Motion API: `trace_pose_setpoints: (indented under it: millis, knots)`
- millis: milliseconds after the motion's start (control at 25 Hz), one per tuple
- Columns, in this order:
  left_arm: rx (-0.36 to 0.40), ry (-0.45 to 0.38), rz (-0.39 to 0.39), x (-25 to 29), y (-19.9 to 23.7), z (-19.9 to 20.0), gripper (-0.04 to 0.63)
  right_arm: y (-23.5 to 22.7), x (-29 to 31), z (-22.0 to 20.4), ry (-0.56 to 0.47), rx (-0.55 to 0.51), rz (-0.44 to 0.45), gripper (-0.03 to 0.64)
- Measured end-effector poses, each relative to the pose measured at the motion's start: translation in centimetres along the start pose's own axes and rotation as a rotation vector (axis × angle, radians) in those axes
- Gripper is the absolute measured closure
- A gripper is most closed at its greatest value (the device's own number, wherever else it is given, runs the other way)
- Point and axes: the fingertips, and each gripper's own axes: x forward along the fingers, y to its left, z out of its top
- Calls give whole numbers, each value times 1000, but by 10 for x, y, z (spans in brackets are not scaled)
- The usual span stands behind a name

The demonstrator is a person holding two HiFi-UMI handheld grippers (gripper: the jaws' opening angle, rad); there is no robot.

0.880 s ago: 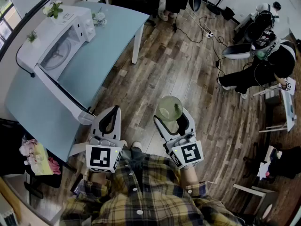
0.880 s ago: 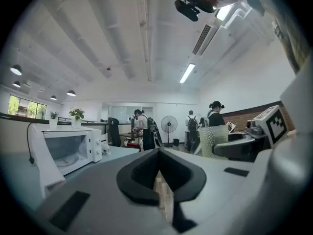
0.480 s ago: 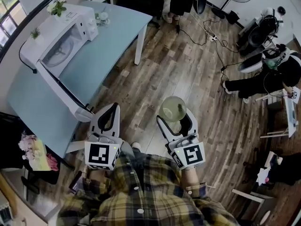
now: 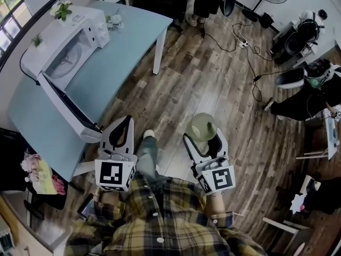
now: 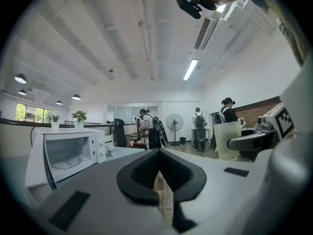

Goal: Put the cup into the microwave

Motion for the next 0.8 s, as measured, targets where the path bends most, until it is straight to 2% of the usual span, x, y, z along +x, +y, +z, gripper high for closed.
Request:
trace_pose_setpoints:
  millis: [400, 800]
  knots:
    - [-35, -24, 50, 80, 47, 8, 606, -38, 88, 3, 12, -23, 35, 273]
    - [-55, -18, 96, 148, 94, 16, 606, -60, 184, 11, 21, -34, 109, 272]
